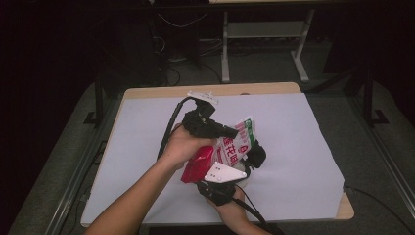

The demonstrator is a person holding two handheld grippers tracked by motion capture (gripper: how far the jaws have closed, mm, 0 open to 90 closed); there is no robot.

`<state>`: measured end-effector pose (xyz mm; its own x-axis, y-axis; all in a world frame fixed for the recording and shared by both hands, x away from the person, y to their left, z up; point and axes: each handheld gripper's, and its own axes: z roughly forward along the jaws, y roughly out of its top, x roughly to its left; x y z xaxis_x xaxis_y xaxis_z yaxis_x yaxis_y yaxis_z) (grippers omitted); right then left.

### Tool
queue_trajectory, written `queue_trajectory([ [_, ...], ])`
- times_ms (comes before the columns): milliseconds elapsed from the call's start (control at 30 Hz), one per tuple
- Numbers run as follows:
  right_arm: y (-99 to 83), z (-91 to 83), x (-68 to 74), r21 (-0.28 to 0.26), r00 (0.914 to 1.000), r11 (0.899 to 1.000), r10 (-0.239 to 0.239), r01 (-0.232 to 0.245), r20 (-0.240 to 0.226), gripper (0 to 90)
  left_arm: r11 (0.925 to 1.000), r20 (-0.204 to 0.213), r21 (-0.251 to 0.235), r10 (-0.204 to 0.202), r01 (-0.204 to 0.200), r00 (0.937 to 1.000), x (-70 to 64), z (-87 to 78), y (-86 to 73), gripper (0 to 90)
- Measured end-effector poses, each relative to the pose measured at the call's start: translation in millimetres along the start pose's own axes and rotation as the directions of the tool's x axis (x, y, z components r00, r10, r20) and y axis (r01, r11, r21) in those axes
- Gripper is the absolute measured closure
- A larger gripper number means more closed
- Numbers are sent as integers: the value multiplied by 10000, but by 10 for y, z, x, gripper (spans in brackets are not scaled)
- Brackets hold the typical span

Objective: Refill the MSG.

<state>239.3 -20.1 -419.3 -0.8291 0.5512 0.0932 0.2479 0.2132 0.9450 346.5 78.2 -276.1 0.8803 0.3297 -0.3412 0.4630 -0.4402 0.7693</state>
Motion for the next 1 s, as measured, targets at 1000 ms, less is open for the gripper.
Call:
queue_trajectory([
  [1000,-44,3,-39,264,9998,9996,30,-35,216,900,9998,704,-184,73,-61,9975,-59,-163,-39,899],
])
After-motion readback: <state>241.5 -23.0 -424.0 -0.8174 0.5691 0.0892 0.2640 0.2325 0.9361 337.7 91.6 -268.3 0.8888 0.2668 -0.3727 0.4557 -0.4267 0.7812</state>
